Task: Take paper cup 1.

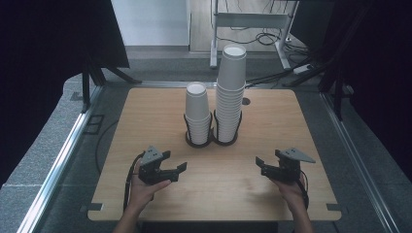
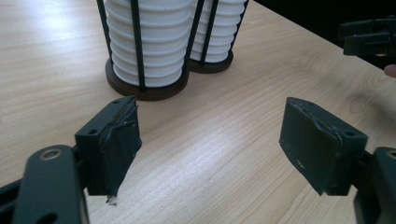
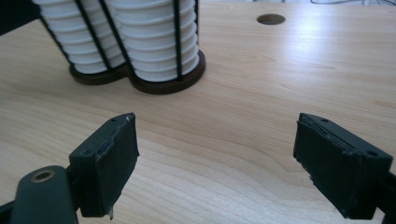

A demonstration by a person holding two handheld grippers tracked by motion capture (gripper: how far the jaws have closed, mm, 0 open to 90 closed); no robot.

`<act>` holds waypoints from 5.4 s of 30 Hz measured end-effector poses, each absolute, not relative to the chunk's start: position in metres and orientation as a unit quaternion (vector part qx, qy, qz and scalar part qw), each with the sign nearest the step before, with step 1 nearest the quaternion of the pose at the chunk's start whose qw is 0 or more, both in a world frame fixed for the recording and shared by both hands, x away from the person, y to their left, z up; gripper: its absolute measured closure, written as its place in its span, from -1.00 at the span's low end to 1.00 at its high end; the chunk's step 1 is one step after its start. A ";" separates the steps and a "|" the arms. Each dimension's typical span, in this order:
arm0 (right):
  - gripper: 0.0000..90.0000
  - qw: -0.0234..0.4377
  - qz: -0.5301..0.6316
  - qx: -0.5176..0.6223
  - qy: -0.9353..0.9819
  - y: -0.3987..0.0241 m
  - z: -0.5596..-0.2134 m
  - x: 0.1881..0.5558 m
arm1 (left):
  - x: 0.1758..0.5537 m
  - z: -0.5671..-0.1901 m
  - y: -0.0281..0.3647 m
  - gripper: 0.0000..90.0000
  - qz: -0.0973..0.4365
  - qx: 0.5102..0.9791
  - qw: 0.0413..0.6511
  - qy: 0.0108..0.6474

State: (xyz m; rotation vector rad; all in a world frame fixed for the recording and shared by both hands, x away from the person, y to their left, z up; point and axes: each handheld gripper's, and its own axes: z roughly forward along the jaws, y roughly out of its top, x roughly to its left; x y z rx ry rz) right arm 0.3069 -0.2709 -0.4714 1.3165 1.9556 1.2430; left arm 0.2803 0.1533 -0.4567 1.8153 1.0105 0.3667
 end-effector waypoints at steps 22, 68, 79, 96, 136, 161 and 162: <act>-0.65 0.227 0.461 0.443 0.734 -0.258 -0.478 0.304 | 0.279 -0.457 0.161 -0.57 0.158 0.734 0.512 0.418; -0.55 0.200 0.509 0.336 0.767 -0.153 -0.439 0.350 | 0.341 -0.417 0.140 -0.67 0.131 0.756 0.512 0.386; -0.55 0.212 0.493 0.313 0.783 -0.129 -0.428 0.362 | 0.362 -0.392 0.130 -0.67 0.151 0.752 0.529 0.364; -0.54 0.211 0.507 0.314 0.774 -0.108 -0.418 0.385 | 0.390 -0.373 0.120 -0.68 0.171 0.755 0.519 0.362; -0.51 0.235 0.497 0.338 0.764 -0.082 -0.429 0.409 | 0.446 -0.369 0.104 -0.85 0.177 0.744 0.514 0.389; -0.44 0.245 0.499 0.340 0.759 -0.082 -0.430 0.410 | 0.463 -0.384 0.087 -0.75 0.179 0.752 0.495 0.397; -0.44 0.245 0.498 0.340 0.759 -0.082 -0.430 0.410 | 0.463 -0.386 0.086 -0.75 0.180 0.751 0.495 0.398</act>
